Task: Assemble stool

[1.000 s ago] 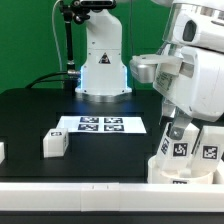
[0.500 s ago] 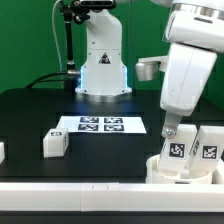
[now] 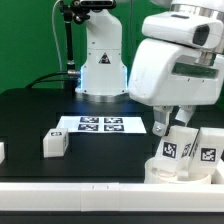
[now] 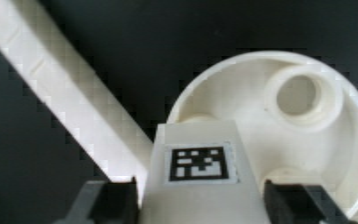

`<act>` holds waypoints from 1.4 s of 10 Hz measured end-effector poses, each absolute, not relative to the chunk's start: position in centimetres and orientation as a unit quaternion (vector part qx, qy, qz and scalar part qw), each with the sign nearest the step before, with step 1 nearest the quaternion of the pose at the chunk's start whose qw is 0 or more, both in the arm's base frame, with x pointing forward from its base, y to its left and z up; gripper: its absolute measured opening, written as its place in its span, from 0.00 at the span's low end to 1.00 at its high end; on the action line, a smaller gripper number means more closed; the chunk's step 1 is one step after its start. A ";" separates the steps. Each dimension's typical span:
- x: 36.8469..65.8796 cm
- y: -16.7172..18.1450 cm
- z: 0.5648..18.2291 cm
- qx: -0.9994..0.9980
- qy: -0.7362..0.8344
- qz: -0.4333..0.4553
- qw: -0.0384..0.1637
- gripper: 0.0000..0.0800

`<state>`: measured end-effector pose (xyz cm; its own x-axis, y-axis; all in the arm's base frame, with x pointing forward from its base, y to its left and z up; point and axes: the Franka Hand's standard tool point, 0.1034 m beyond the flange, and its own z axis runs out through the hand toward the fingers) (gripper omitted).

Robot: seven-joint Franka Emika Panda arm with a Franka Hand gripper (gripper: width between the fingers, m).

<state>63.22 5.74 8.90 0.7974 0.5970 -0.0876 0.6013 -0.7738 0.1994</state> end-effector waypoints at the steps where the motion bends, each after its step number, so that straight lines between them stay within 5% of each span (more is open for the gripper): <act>1: 63.2 5.8 8.9 0.958 0.267 -0.004 0.105 0.43; 6: 63.1 6.2 8.8 0.997 -0.005 0.017 0.069 0.43; 14: 63.0 6.7 8.8 0.969 -0.238 0.029 0.055 0.43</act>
Offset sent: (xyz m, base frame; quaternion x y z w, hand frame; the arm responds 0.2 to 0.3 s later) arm -0.0002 -0.0004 -0.0047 0.0174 0.0017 0.2689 0.9630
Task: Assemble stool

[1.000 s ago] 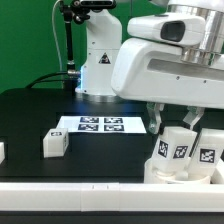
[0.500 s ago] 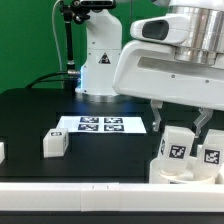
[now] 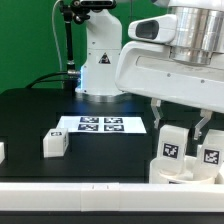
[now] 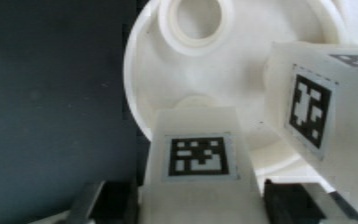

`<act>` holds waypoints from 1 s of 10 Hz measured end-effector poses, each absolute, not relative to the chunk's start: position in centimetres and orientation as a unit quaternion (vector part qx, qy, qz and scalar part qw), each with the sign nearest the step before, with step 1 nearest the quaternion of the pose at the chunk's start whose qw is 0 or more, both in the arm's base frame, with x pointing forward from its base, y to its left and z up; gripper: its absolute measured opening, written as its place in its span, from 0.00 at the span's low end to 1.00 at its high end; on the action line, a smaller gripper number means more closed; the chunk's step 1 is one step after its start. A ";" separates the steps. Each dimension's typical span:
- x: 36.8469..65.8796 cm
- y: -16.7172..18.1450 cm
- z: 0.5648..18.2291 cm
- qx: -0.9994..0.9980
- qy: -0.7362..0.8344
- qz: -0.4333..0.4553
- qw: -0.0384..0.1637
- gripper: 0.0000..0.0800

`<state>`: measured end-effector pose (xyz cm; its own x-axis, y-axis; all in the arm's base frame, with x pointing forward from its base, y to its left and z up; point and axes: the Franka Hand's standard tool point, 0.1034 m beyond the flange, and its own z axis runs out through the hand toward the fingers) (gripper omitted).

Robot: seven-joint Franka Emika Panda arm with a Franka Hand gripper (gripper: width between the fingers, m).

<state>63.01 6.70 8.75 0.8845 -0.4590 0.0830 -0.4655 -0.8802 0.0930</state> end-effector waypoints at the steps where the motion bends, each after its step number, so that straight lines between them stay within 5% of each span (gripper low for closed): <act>1: 63.0 6.5 8.7 0.951 -0.306 0.034 0.039 0.43; 6: 62.9 6.6 8.6 0.824 -0.563 0.055 -0.034 0.43; 10: 63.0 6.8 8.7 0.754 -0.653 0.044 -0.049 0.43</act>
Offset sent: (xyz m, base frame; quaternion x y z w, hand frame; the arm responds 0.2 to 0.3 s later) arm -0.0160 0.0029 -0.0118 0.0556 -0.0103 0.3138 0.9478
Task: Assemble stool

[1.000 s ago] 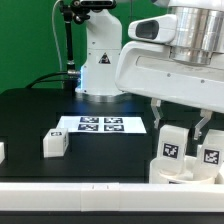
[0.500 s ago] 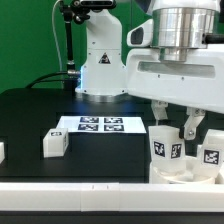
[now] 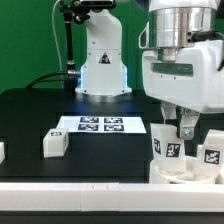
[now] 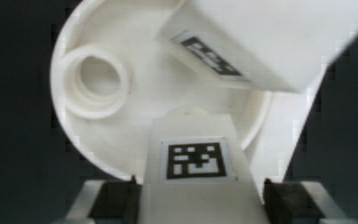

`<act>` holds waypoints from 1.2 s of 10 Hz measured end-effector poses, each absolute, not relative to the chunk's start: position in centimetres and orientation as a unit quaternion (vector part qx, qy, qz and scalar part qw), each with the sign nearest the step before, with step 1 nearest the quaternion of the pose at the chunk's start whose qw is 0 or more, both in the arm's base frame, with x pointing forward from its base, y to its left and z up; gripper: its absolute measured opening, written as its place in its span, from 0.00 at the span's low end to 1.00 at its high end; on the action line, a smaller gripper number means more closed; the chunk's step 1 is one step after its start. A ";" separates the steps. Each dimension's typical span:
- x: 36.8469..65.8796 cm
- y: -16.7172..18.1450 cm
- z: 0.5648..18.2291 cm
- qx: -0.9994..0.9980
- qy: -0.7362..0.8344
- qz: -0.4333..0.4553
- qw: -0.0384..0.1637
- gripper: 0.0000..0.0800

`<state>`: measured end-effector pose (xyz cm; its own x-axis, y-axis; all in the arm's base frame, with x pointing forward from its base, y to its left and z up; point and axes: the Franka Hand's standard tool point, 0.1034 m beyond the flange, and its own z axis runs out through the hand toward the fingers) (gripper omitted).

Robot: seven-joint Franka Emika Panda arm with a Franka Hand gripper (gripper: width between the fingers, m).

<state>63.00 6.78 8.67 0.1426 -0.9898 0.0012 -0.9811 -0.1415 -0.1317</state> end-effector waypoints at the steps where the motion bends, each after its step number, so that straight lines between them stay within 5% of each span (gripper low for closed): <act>1: 63.0 6.8 8.7 -0.727 0.684 -0.039 0.054 0.43; 4: 63.0 6.8 8.7 -0.663 0.745 -0.028 0.066 0.43; 6: 63.1 6.6 8.6 -0.529 0.841 -0.021 0.109 0.43; 8: 63.3 6.6 8.6 -0.463 0.877 -0.012 0.127 0.43; 11: 63.3 6.6 8.6 -0.455 0.881 -0.006 0.134 0.43; 12: 63.3 6.6 8.8 -0.461 0.877 -0.003 0.133 0.54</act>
Offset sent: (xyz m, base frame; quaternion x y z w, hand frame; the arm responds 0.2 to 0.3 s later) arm 0.0000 0.0000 0.0000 0.0000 0.0000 0.1938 0.9810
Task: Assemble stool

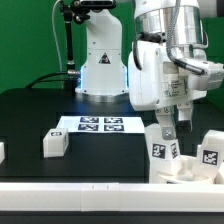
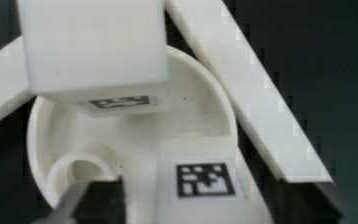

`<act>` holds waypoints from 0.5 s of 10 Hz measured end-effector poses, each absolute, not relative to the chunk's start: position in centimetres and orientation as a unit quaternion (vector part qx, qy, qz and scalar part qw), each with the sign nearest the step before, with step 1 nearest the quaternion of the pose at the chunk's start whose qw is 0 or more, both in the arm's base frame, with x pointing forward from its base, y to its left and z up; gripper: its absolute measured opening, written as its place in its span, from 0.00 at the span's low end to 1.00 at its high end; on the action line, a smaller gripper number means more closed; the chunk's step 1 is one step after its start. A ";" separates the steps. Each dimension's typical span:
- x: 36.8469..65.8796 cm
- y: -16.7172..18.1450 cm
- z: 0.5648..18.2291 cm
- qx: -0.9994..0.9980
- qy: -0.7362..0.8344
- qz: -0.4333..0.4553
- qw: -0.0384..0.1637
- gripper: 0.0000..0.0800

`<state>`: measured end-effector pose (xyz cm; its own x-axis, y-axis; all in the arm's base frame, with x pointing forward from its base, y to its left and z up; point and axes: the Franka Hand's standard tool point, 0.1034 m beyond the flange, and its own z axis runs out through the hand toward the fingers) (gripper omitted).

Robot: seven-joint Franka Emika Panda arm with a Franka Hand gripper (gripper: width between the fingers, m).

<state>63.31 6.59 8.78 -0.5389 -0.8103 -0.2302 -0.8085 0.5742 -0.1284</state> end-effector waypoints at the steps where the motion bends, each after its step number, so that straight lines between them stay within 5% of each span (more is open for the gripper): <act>1: 63.4 6.6 9.8 -0.479 0.867 0.001 0.137 0.71; 3: 63.7 6.9 11.5 -0.494 0.856 0.001 0.153 0.80; 5: 63.6 6.8 11.1 -0.536 0.831 -0.006 0.149 0.81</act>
Offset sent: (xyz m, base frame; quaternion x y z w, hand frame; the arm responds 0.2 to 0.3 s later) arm 0.0000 0.0000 0.0000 0.0000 0.0000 -0.0650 0.9979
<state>63.57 6.83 11.10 -0.3813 -0.8925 -0.2411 -0.8889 0.4256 -0.1697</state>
